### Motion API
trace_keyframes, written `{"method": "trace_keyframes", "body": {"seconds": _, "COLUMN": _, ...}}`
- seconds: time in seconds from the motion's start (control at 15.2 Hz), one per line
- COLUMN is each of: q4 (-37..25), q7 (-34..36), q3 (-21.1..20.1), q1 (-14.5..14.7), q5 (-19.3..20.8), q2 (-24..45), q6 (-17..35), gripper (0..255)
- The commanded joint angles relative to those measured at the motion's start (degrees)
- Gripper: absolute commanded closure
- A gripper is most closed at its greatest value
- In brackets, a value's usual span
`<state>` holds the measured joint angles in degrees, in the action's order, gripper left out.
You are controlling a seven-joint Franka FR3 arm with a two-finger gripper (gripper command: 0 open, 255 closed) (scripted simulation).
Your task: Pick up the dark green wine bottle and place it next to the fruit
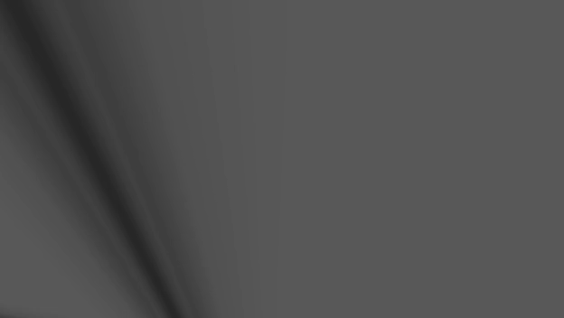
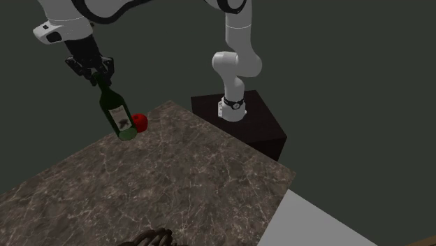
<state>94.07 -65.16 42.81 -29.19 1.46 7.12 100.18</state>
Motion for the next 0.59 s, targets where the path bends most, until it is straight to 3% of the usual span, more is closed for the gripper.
{"method": "trace_keyframes", "body": {"seconds": 0.0, "q4": 1.77, "q7": 0.23, "q3": -0.05, "q1": 0.13, "q5": 0.17, "q2": -0.25, "q6": 1.64, "gripper": 255}}
{"method": "trace_keyframes", "body": {"seconds": 0.53, "q4": 7.60, "q7": 0.56, "q3": -0.17, "q1": 0.20, "q5": -0.01, "q2": 0.09, "q6": 7.71, "gripper": 255}}
